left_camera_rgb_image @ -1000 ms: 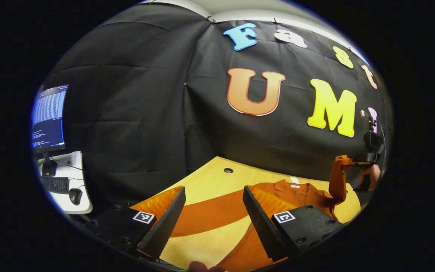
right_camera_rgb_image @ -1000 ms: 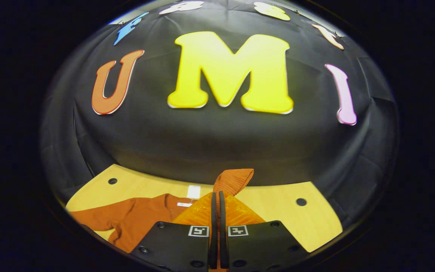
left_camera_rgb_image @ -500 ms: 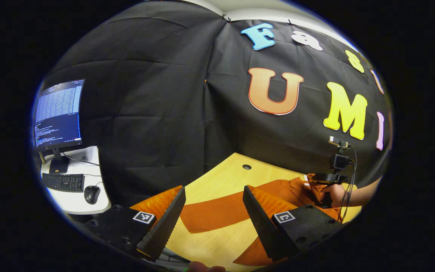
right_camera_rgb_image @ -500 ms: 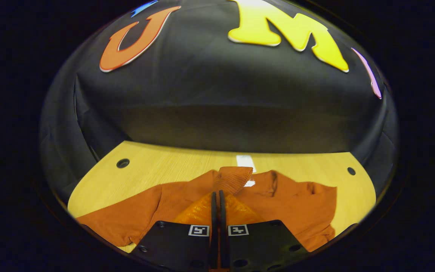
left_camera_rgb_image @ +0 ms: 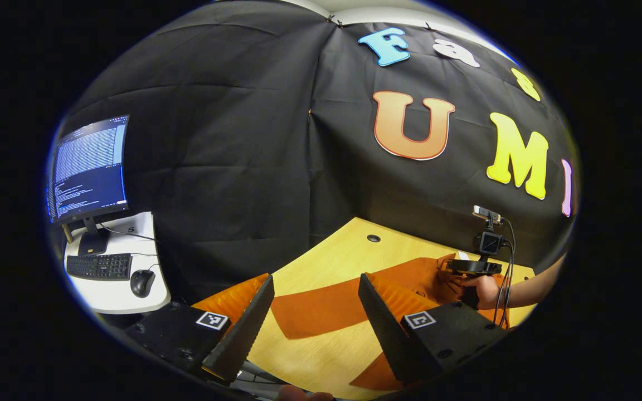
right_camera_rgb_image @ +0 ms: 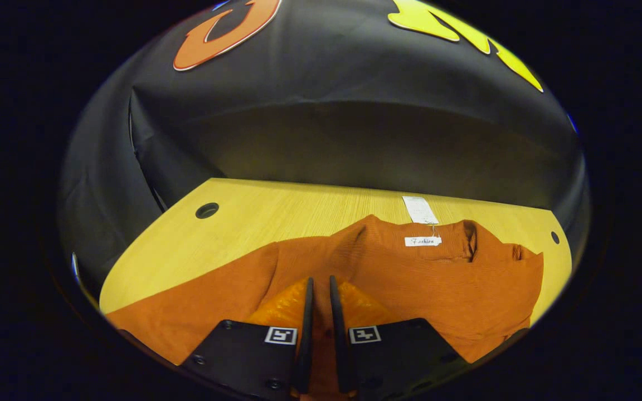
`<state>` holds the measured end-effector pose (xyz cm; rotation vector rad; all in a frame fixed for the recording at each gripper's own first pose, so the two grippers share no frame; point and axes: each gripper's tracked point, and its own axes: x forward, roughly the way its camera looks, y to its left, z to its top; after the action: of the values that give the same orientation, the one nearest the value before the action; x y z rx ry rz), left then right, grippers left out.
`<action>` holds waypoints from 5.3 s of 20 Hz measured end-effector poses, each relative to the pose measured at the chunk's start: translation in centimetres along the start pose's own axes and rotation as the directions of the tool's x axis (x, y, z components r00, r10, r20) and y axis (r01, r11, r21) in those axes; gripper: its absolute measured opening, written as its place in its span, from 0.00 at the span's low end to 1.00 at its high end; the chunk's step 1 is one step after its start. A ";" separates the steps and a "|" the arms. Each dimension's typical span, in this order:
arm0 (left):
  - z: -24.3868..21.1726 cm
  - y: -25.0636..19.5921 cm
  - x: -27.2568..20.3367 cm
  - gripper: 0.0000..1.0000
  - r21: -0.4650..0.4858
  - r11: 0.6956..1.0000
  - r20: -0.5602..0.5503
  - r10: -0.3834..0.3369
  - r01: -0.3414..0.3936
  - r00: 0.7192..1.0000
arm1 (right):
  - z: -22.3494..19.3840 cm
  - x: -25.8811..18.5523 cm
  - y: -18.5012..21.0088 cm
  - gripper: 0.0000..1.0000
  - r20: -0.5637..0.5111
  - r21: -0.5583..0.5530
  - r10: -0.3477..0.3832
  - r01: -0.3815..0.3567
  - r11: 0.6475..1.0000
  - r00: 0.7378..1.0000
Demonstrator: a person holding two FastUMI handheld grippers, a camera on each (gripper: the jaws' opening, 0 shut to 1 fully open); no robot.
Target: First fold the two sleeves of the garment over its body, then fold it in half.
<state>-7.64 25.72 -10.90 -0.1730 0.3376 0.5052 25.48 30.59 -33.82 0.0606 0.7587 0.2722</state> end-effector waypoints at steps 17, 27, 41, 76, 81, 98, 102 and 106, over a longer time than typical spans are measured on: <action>-0.8 -2.4 3.0 0.99 0.030 0.996 0.034 -0.088 0.087 0.996 | 6.5 -28.0 -4.1 0.84 0.359 -0.075 0.070 -0.046 0.996 0.931; -3.7 -1.8 5.3 0.99 0.082 0.993 -0.017 -0.084 0.085 0.996 | 5.9 -37.3 -7.1 0.84 0.417 -0.111 0.045 0.002 0.994 0.908; -16.5 6.8 14.5 0.99 0.083 0.993 -0.308 0.110 -0.088 0.945 | 5.0 -37.8 -12.9 0.84 0.375 -0.096 -0.027 0.068 0.993 0.927; 14.6 -24.1 23.4 0.03 0.203 0.889 -0.061 -0.407 0.410 0.911 | 3.6 -43.4 -28.2 0.84 0.416 0.142 -0.271 0.233 0.962 0.868; 14.5 -38.3 20.5 0.03 0.377 0.753 -0.053 -0.563 0.539 0.825 | 1.9 -45.2 -31.6 0.84 0.392 0.188 -0.333 0.280 0.942 0.858; -16.3 -63.5 5.8 0.03 0.444 0.459 -0.464 -0.617 0.769 0.636 | -3.1 -54.2 -42.3 0.84 0.311 0.274 -0.585 0.519 0.810 0.749; -20.0 -64.5 6.2 0.11 0.418 0.493 -0.470 -0.601 0.763 0.646 | -3.1 -54.5 -42.3 0.84 0.304 0.241 -0.580 0.528 0.815 0.756; -19.2 -65.6 2.4 0.41 0.350 0.514 -0.459 -0.635 0.784 0.621 | -2.0 -53.8 -41.8 0.83 0.321 0.214 -0.557 0.514 0.830 0.766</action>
<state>21.87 -34.43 -24.46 0.1654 0.6275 -0.4843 -3.84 -24.00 -5.54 -0.0015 0.3815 -0.3333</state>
